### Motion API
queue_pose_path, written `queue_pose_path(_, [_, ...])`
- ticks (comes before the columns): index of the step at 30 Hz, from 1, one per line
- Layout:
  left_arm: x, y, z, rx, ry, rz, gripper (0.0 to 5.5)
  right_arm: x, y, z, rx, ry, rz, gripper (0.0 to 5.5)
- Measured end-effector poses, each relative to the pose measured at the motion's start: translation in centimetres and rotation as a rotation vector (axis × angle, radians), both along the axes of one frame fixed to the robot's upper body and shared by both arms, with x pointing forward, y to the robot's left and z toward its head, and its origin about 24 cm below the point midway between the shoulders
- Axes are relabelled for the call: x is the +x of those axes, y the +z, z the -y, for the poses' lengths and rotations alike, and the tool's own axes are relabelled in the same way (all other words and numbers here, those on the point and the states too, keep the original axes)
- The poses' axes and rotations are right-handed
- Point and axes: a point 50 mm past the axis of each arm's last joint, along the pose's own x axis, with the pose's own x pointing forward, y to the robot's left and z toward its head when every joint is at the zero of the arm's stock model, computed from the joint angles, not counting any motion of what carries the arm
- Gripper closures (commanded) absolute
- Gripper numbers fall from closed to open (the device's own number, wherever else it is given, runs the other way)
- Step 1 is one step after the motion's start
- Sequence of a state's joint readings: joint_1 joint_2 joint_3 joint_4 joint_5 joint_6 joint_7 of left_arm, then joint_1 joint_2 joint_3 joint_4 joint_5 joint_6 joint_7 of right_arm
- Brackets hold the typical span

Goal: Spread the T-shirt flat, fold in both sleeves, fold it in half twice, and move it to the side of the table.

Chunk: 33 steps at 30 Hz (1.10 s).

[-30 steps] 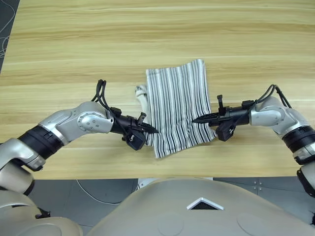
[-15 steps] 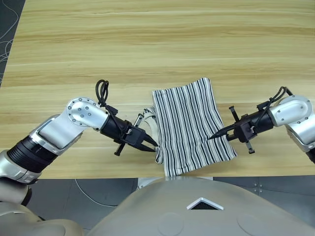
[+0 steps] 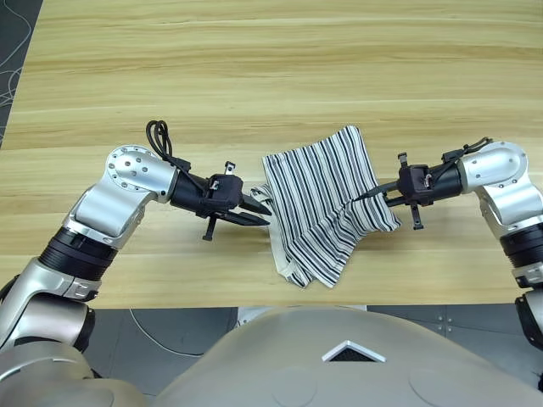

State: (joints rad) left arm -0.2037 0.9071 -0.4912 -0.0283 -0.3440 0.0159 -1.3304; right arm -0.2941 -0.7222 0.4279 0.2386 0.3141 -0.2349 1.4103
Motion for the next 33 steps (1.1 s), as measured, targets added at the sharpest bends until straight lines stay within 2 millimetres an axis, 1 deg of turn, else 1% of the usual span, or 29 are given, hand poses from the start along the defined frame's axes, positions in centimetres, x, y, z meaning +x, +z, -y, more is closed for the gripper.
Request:
queue_pose_path(2, [-0.7,-1.1,0.0,0.035,-0.004,0.002,4.34,0.1,0.1,0.0,0.001,0.003,0.005,5.40])
queue_pose_path(4, [-1.1,-1.4,0.5,0.029,-0.013,0.016,4.01,0.1,0.1,0.1,-0.006,0.006,0.008,5.40])
queue_pose_path(8, [-1.6,-1.6,1.2,0.037,-0.076,0.214,3.36,0.1,0.1,0.0,0.002,0.001,0.012,5.40])
queue_pose_path(11, [-2.6,-1.3,2.1,0.000,-0.168,0.370,2.90,0.1,0.0,-0.1,0.002,0.000,0.012,5.40])
queue_pose_path(12, [-2.9,-1.3,2.2,-0.005,-0.181,0.393,2.74,0.0,-0.1,-0.1,0.000,0.000,0.011,5.40])
queue_pose_path(13, [-3.3,-1.4,2.3,-0.005,-0.192,0.403,2.59,0.0,-0.1,-0.1,0.002,-0.001,0.010,5.40])
queue_pose_path(14, [-3.7,-1.4,2.2,-0.003,-0.201,0.409,2.29,0.0,-0.1,-0.1,0.004,-0.001,0.010,5.40])
queue_pose_path(17, [-4.9,-1.3,1.7,0.013,-0.209,0.404,1.71,0.0,0.0,0.0,0.007,-0.008,0.018,5.40])
queue_pose_path(18, [-5.5,-1.1,1.4,0.022,-0.213,0.404,1.67,0.0,0.0,0.0,0.005,-0.008,0.019,5.40])
queue_pose_path(19, [-5.8,-1.0,1.1,0.034,-0.211,0.400,1.44,0.0,0.0,-0.1,0.002,-0.007,0.021,5.40])
queue_pose_path(22, [-7.0,-0.5,0.4,0.065,-0.221,0.398,1.44,0.0,0.0,-0.1,-0.003,-0.003,0.025,5.40])
queue_pose_path(27, [-8.5,-0.4,0.6,0.042,-0.226,0.387,1.44,-0.1,-0.2,-0.2,-0.015,0.001,0.027,5.40])
queue_pose_path(30, [-8.5,-0.6,1.4,-0.029,-0.186,0.437,1.44,-0.1,-0.2,-0.3,-0.016,0.002,0.027,5.40])
queue_pose_path(33, [-8.3,-1.3,2.0,-0.068,-0.161,0.460,1.44,-0.1,-0.3,-0.3,-0.016,0.003,0.027,5.40])
